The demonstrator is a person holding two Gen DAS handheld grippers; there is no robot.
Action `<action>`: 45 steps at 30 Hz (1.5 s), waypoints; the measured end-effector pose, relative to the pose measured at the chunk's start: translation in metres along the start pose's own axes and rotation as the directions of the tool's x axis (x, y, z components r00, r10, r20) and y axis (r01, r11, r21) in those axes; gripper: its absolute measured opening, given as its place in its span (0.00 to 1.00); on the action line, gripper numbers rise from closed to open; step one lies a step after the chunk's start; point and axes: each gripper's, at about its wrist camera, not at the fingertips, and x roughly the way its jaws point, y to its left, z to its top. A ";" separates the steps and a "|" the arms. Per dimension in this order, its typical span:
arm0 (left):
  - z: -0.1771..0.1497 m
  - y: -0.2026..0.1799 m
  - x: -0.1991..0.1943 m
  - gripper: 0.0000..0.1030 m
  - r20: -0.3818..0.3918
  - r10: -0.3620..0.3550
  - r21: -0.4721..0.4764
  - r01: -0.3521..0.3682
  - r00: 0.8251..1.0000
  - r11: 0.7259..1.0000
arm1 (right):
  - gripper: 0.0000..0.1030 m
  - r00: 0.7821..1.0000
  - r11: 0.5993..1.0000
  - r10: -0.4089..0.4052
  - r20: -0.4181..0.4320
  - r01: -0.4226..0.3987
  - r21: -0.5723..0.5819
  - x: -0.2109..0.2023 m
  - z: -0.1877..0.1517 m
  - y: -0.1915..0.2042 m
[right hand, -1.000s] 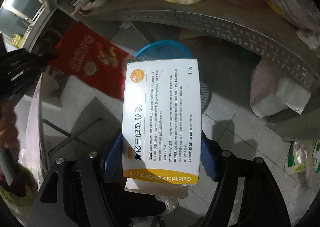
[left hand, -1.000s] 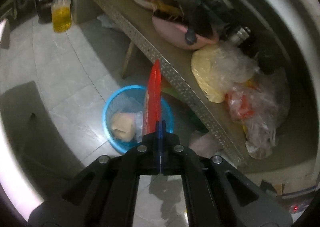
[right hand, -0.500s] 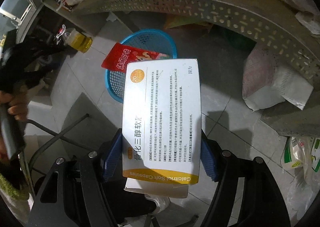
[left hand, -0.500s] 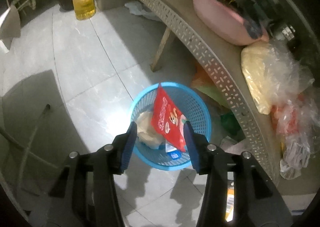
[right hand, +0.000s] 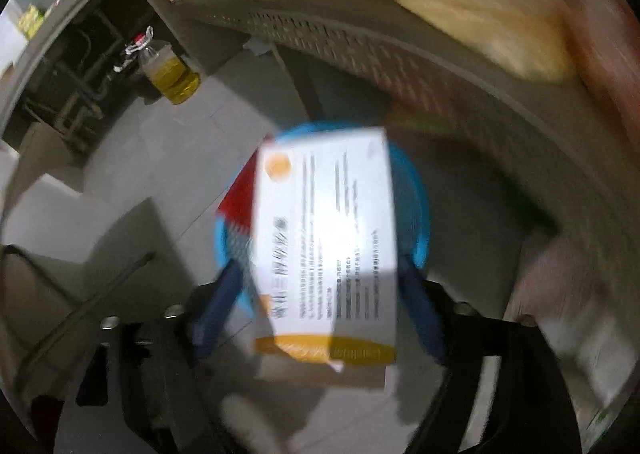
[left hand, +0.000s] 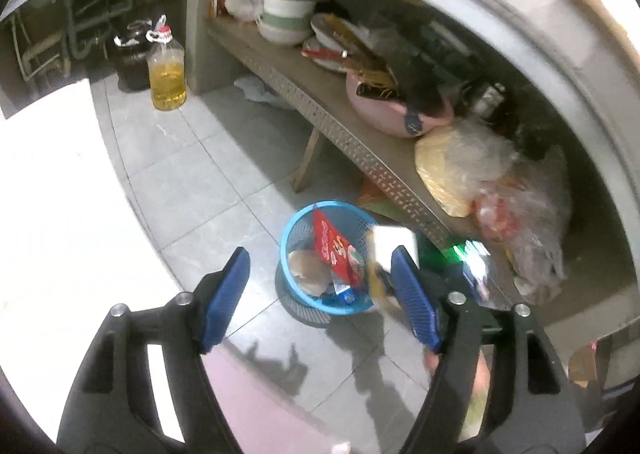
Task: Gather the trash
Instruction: 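Open both tools to drop the bag and box into the wastebasket, then move both open tools back over the table toward the green bottle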
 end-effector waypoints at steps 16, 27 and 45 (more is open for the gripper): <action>-0.123 0.060 -0.113 0.73 0.124 0.087 0.056 -0.095 0.988 0.994 | 0.83 0.979 0.980 -0.197 0.053 0.198 -0.017 -0.047 -0.099 -0.013; -0.166 0.079 -0.155 0.78 0.204 0.118 0.039 -0.129 0.972 0.991 | 0.83 0.986 0.994 0.021 0.168 -0.003 -0.106 -0.168 -0.122 0.048; -0.252 0.155 -0.232 0.81 0.268 0.280 -0.143 -0.249 0.922 0.958 | 0.90 0.902 0.852 0.425 0.077 -0.370 -0.370 -0.254 -0.156 0.210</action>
